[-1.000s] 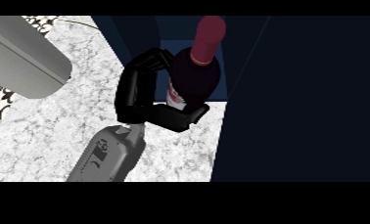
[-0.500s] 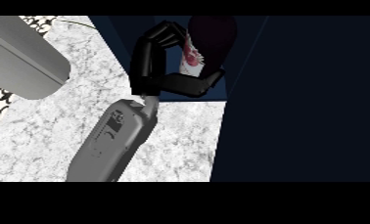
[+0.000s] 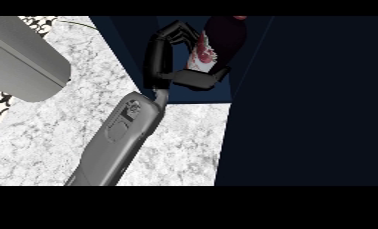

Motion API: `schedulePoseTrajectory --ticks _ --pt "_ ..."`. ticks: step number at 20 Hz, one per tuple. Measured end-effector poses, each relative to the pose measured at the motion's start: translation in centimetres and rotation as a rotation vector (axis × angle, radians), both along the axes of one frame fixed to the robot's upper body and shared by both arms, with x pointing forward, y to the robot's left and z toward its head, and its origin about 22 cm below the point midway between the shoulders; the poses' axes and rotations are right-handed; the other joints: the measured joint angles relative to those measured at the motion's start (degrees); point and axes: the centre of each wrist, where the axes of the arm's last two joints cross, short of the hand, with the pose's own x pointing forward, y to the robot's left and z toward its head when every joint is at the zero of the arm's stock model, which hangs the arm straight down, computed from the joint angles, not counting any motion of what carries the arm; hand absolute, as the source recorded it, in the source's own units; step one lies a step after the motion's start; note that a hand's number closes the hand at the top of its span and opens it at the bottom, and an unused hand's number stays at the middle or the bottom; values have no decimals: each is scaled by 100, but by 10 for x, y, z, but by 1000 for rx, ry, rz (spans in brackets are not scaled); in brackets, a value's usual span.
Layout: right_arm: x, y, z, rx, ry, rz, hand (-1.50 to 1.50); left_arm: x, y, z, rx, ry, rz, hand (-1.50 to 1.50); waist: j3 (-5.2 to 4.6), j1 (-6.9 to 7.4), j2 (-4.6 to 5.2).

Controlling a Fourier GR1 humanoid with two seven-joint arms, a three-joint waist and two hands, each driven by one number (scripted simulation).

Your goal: Pick up the wine, place it into the cabinet and close the cabinet

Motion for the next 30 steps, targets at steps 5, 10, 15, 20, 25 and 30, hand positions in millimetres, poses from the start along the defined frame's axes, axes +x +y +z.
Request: schedulePoseTrajectory --ticks 5,10,15,20,25,30 --pt "1 -2 -1 1 4 -1 -150 5 -2 -14 21 12 6 150 -1 1 0" --pt "4 -2 0 -4 -2 6 -150 10 -5 -28 29 23 23 150 0 -15 7" --pt "3 -4 0 -2 3 6 -150 12 -2 -47 28 49 27 150 -2 -25 7" --pt "4 -4 -1 -2 4 16 -150 14 1 -70 73 69 48 150 -1 -54 14" --pt "5 -2 -4 0 12 36 -150 13 5 -92 137 83 65 150 -3 -79 17" --pt "8 -1 -5 -11 10 45 -150 19 11 -102 153 73 100 150 -3 -88 28"
